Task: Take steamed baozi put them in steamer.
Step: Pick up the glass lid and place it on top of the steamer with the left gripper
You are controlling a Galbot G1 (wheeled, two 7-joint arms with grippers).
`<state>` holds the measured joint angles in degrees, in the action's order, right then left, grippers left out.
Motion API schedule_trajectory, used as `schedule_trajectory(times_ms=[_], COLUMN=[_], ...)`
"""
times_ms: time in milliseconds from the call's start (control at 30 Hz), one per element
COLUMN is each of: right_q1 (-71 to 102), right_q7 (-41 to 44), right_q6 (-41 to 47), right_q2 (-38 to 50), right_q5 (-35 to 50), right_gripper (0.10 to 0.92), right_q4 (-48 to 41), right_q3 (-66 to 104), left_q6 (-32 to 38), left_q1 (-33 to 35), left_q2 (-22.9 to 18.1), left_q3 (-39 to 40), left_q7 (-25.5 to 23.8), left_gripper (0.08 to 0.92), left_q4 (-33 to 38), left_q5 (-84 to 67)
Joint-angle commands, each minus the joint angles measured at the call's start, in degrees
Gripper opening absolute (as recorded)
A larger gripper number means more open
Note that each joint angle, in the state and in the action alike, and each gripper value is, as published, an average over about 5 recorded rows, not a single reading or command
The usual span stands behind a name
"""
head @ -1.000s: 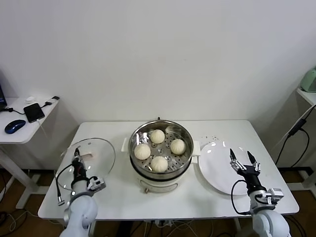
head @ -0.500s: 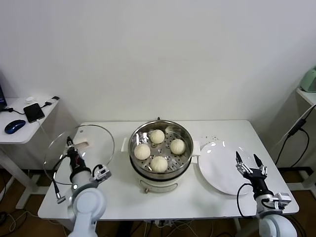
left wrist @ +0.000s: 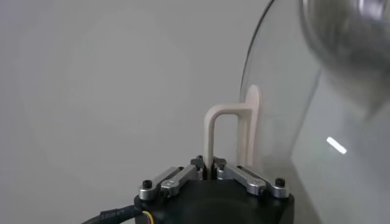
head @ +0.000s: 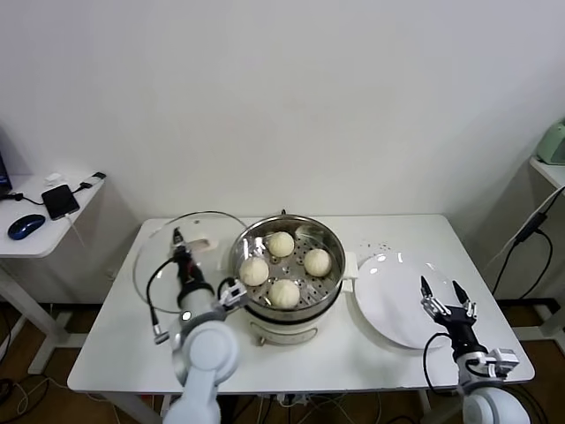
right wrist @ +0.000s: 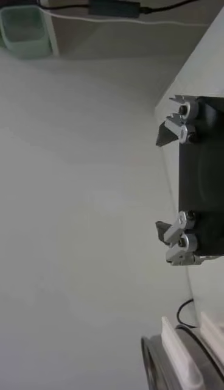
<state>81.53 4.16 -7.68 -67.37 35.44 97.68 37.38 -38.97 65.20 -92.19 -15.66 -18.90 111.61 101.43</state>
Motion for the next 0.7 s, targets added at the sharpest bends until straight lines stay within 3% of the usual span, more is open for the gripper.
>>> schedule_trajectory(times_ms=[33,200,433,700], right_q1=[-0.45,-1.02,-1.36,-1.86], right_q7=[0.09,0.11,0.10,0.14], right_q6=[-0.28,-0.13,-0.23,-0.29], right_q2=[-0.23,-0.49,-0.91,-1.32], right_q5=[-0.36,-0.47,-0.68,-0.99], right_gripper=[0.823,0.823,0.823,0.823], right_q4=[-0.99,-1.09,-1.70,-1.97], right_q3=[-0.72,-0.82,-1.31,-1.47], left_q6=[-2.68,-3.33,-5.53,-6.00], left_q1=[-8.46,-10.49,-11.85,-11.76], left_q2=[-2.81,-2.81,-2.81,-2.81], left_q3=[19.42,21.26,21.81,21.63], left_q7=[-5.24,-3.50,-4.32,-1.96], left_gripper=[0.163,0.163,0.163,0.163], left_q4=[-4.23,-8.57,-10.22,-12.06], left_q5=[-5.79,-7.23,-8.09,-7.94])
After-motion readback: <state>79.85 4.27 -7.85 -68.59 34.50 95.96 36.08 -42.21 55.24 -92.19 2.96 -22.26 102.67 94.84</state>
